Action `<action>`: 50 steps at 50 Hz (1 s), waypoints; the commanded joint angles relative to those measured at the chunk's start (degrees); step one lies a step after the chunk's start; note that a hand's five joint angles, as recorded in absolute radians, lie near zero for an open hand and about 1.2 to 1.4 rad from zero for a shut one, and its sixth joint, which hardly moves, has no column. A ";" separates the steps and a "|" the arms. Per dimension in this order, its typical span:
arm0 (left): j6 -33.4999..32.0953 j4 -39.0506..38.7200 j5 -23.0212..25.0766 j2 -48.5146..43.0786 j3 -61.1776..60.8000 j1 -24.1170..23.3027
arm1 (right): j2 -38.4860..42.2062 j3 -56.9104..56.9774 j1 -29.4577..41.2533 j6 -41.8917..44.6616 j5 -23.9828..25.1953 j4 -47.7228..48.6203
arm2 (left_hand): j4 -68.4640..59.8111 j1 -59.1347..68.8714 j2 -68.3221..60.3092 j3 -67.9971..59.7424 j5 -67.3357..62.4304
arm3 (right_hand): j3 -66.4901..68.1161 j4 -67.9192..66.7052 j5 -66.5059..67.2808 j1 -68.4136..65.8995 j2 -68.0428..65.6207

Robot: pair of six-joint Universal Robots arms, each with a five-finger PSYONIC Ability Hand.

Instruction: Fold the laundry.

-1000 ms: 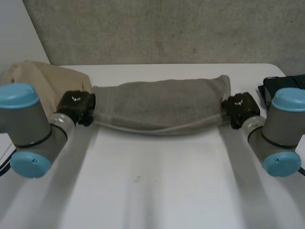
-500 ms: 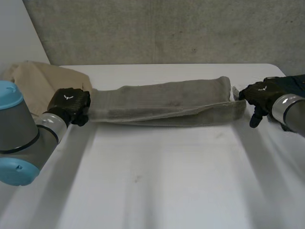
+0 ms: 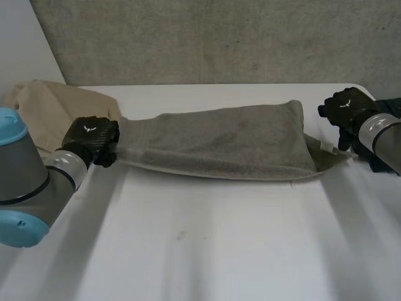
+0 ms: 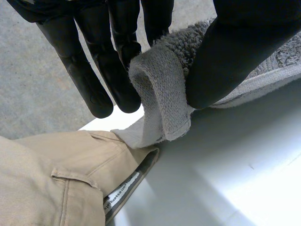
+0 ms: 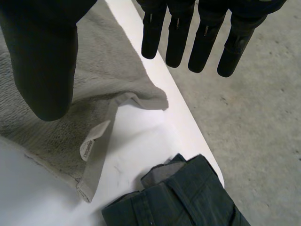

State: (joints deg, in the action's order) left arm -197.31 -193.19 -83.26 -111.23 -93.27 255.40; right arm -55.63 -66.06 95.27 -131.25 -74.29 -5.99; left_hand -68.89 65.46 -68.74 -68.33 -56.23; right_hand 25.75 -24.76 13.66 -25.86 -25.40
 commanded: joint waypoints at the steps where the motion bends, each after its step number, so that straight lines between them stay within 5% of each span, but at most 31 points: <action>1: 0.00 0.00 0.03 0.05 0.10 0.10 | -1.05 -1.52 -1.84 3.19 1.42 -4.64 | -11.11 14.54 -11.26 -11.67 -13.77 | 0.56 -1.56 2.66 -0.46 -0.91; 12: 1.31 0.00 -0.06 -0.21 0.89 0.27 | -2.38 -11.53 -5.89 1.34 7.75 1.66 | -11.11 14.54 -11.26 -11.67 -13.77 | 0.90 -1.90 2.99 -0.80 -1.25; 28: 2.11 2.46 -0.32 0.31 1.25 0.54 | 6.32 -12.52 -3.78 1.61 7.40 15.39 | -11.11 14.54 -11.26 -11.67 -13.77 | 7.28 -8.28 9.38 -7.18 -7.63; 35: 2.19 5.54 -0.50 0.67 1.51 0.71 | 9.75 -10.76 -3.34 -1.55 6.17 21.36 | -11.11 14.54 -11.26 -11.67 -13.77 | 26.93 -27.93 29.03 -26.83 -27.28; 37: 2.28 6.15 -0.59 1.02 1.33 0.89 | 9.76 -10.93 -3.60 -1.91 5.91 22.16 | -11.11 14.54 -11.26 -11.67 -13.77 | 54.14 -55.13 56.23 -54.04 -54.49; 46: 1.84 13.61 -0.67 5.32 0.10 1.41 | 0.27 -17.17 -7.91 -2.26 7.31 15.49 | -11.11 14.54 -11.26 -11.67 -13.77 | 54.25 -55.24 56.34 -54.14 -54.60; 50: -0.25 23.95 -1.29 8.30 -1.74 1.41 | -7.27 -22.16 -10.89 2.98 7.58 3.57 | -11.11 14.54 -11.26 -11.67 -13.77 | 54.25 -55.24 56.34 -54.14 -54.60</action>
State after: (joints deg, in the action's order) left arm -195.52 -179.44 -84.02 -106.13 -93.16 256.80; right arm -54.70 -82.76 87.68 -133.15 -67.29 9.48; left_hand -68.89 65.46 -68.74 -68.33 -56.23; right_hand 67.96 -68.47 56.57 -64.80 -67.65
